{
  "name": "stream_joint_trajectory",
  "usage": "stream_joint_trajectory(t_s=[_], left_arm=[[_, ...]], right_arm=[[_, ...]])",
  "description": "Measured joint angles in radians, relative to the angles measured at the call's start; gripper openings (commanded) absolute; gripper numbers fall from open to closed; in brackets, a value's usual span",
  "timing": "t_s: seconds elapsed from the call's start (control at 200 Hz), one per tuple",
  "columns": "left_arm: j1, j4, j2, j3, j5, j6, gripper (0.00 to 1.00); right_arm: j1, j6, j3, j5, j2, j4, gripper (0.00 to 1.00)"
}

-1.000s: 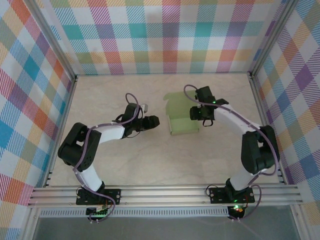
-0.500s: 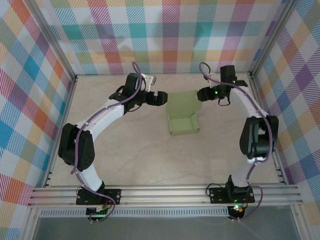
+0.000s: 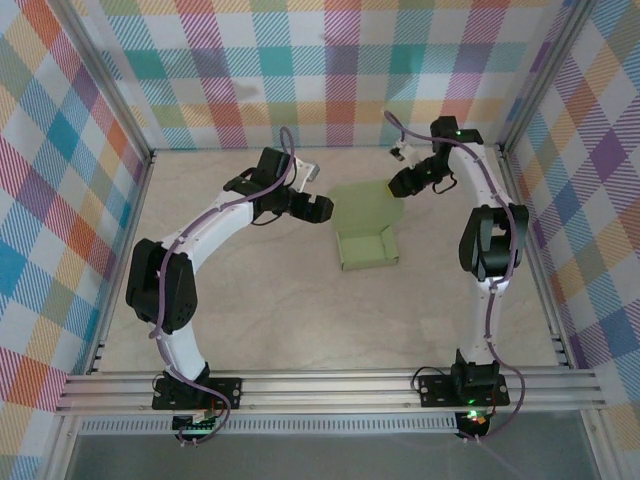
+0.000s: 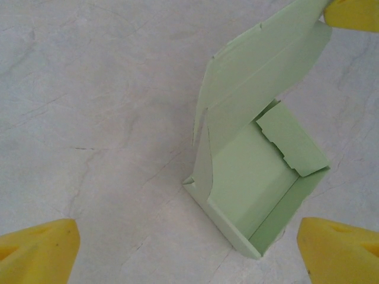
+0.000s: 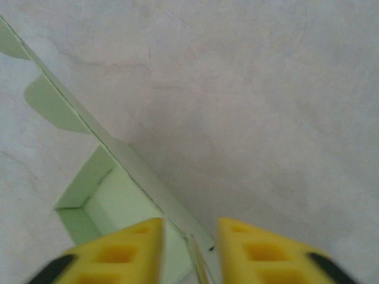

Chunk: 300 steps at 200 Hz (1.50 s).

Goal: Fold the paper box

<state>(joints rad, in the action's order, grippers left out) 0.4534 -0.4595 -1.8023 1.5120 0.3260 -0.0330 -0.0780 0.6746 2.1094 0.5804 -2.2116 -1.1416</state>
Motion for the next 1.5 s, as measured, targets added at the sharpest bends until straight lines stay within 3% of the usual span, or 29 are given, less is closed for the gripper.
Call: stream_joint_trajectory(t_s=[0.295, 0.42, 0.57, 0.7, 1.015, 1.27, 1.345, 1.38, 1.5], left_arm=[[-0.001, -0.01, -0.011, 0.002, 0.006, -0.003, 0.94], [-0.001, -0.01, -0.011, 0.003, 0.014, -0.003, 0.93], [-0.001, -0.01, -0.014, 0.003, 0.021, -0.002, 0.93], [-0.001, -0.01, -0.022, 0.003, 0.024, -0.002, 0.93], [-0.001, -0.009, -0.023, 0.005, 0.021, -0.001, 0.93], [-0.001, -0.008, -0.025, 0.005, 0.008, 0.008, 0.93], [-0.001, -0.005, -0.027, 0.005, 0.002, 0.014, 0.93], [-0.001, -0.005, -0.028, 0.005, 0.002, 0.017, 0.93], [-0.001, 0.013, -0.032, 0.003, 0.0, 0.033, 0.93]], right_arm=[[-0.002, 0.048, 0.006, -0.04, 0.0, -0.065, 0.28], [-0.008, 0.048, 0.003, -0.066, 0.0, -0.062, 0.35], [-0.015, 0.048, -0.015, -0.102, 0.0, -0.047, 0.23], [-0.022, 0.058, -0.015, -0.113, 0.0, -0.044, 0.01], [-0.043, 0.026, -0.12, -0.147, 0.072, 0.027, 0.0], [-0.12, -0.232, -0.255, -0.292, 0.179, 0.172, 0.0], [-0.14, -0.325, -0.313, -0.354, 0.211, 0.222, 0.04], [-0.146, -0.362, -0.342, -0.376, 0.229, 0.248, 0.17], [-0.164, -0.508, -0.441, -0.458, 0.302, 0.304, 0.3]])
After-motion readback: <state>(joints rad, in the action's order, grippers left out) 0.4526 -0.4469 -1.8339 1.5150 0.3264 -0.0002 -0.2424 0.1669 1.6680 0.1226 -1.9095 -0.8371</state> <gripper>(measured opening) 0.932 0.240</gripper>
